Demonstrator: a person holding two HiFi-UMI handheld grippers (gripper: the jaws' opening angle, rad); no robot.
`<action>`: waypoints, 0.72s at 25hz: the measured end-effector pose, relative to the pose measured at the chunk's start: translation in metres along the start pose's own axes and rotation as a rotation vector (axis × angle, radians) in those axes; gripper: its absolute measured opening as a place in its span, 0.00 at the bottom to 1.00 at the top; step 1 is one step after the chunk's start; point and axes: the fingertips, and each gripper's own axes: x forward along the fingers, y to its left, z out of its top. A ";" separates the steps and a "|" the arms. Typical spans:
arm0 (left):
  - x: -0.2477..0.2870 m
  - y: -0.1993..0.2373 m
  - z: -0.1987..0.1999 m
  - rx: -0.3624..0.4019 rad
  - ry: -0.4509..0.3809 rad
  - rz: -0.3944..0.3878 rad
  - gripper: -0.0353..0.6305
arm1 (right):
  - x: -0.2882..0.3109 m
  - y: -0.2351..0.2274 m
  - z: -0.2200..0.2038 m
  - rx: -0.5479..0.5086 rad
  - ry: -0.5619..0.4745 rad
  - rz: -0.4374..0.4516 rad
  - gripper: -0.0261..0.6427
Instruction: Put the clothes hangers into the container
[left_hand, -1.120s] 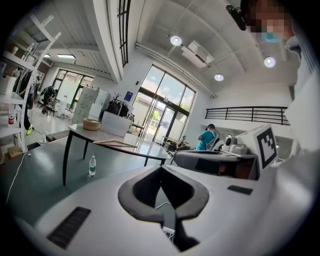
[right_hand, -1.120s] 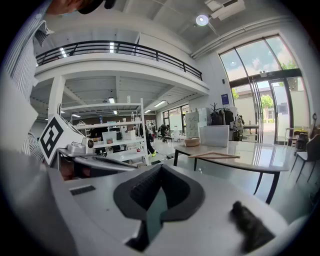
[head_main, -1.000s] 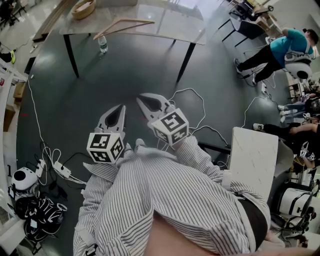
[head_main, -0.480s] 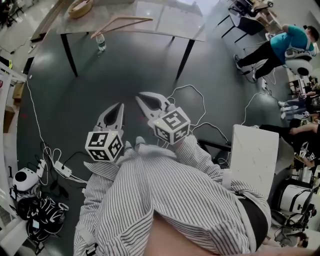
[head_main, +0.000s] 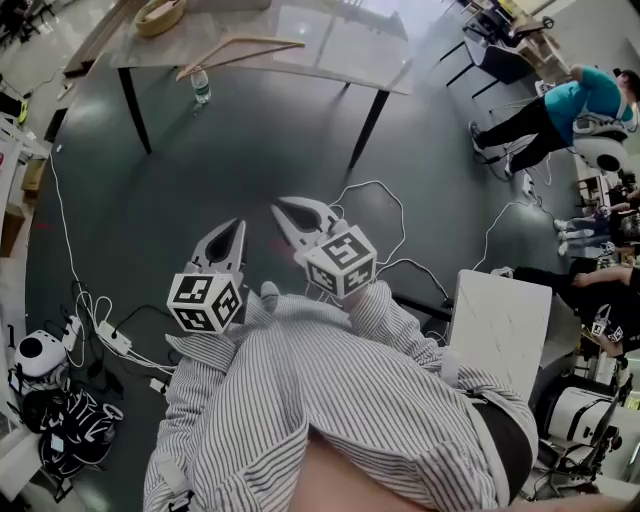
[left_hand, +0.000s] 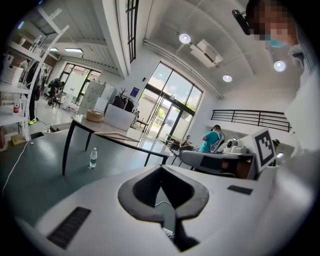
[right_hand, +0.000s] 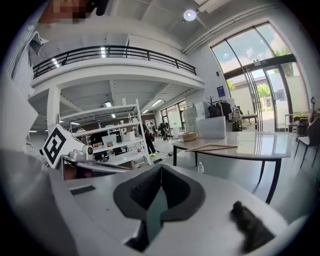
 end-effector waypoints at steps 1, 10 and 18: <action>0.002 0.000 -0.002 0.000 0.005 0.010 0.07 | 0.001 -0.001 -0.001 0.002 0.006 0.012 0.06; 0.035 0.021 0.006 0.014 0.029 0.017 0.07 | 0.041 -0.014 0.000 -0.003 0.043 0.065 0.06; 0.087 0.104 0.073 0.046 0.028 0.029 0.07 | 0.137 -0.056 0.050 -0.019 0.012 0.071 0.06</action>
